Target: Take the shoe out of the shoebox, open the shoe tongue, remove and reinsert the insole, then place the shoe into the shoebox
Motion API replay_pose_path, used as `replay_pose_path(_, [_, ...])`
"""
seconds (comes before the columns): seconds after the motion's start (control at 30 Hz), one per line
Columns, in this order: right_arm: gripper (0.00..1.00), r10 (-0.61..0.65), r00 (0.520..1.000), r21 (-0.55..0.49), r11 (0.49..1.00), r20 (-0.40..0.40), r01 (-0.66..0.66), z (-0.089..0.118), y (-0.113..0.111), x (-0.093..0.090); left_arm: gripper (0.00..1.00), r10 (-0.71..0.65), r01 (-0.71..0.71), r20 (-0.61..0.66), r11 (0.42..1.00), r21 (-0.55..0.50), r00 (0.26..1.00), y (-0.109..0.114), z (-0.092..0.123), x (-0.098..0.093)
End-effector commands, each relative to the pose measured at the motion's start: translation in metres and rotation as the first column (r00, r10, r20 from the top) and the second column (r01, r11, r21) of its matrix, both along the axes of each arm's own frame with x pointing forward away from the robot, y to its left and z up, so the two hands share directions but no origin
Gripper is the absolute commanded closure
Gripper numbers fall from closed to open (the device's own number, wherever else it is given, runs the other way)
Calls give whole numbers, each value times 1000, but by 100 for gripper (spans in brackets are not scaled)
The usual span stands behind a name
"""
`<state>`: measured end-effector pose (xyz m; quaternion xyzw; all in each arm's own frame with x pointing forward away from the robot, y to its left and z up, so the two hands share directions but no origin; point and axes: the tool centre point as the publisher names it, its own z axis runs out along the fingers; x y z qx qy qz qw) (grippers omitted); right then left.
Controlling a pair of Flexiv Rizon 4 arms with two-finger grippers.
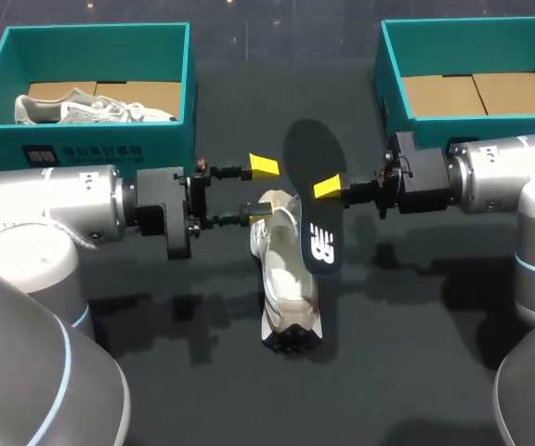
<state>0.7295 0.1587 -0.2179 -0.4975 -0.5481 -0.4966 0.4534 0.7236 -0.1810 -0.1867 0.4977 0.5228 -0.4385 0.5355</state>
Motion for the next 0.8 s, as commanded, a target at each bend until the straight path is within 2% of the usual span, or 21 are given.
replay_pose_path(0.03, [100,-3,1000,-2,1000,1,3,1,0,-2,0,1,-1,2,1000,0,1000,3,0,-3])
replay_pose_path(0.13, [100,-3,1000,-2,1000,1,3,1,0,-2,0,1,-2,8,1000,21,1000,5,3,0])
replay_pose_path(0.3, [100,-3,1000,-2,1000,1,3,1,0,-2,0,-8,4,23,984,176,1000,19,29,23])
replay_pose_path(0.37, [100,-3,1000,-2,1000,1,3,1,0,-2,0,-10,1,29,954,300,1000,21,41,34])
replay_pose_path(0.4, [100,-3,1000,-2,1000,1,3,1,0,-2,0,30,-63,83,899,434,996,19,46,38])
replay_pose_path(0.8, [100,-3,1000,-2,1000,1,3,1,0,-2,0,30,-63,83,899,434,996,19,46,38])
